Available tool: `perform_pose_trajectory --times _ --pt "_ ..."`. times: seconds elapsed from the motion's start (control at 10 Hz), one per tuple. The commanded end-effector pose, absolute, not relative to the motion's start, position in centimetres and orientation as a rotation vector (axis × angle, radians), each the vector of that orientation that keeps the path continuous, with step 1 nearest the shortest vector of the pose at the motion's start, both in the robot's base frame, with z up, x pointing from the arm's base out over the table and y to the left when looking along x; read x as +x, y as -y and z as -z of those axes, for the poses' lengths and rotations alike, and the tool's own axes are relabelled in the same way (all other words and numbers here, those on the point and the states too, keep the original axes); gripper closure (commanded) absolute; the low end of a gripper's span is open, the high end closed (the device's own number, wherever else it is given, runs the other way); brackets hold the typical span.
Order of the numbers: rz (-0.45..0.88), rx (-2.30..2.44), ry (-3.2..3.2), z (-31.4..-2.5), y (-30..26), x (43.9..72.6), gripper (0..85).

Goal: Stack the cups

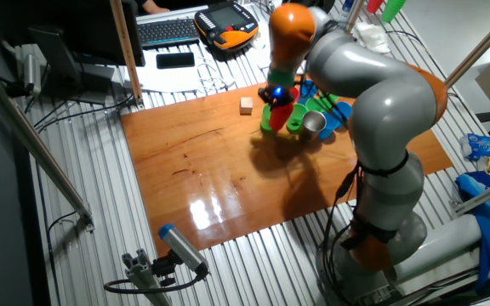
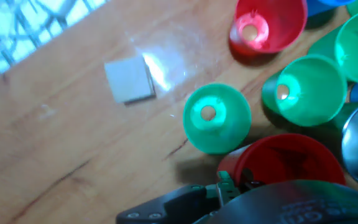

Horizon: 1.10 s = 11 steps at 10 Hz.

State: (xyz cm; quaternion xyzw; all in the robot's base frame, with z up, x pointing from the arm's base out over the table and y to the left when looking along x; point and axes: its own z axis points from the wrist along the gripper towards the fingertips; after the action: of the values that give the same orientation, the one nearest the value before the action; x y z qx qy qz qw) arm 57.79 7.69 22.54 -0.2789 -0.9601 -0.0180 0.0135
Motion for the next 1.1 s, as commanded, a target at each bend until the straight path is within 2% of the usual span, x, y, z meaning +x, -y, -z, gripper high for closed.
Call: perform_pose_trajectory --times 0.0,0.4,1.0 --pt "0.081 -0.935 3.024 -23.4 -7.4 58.3 85.0" --pt "0.071 -1.045 3.096 -21.8 -6.9 60.5 85.0" --pt "0.073 -1.118 3.127 -18.5 -7.8 61.6 85.0"
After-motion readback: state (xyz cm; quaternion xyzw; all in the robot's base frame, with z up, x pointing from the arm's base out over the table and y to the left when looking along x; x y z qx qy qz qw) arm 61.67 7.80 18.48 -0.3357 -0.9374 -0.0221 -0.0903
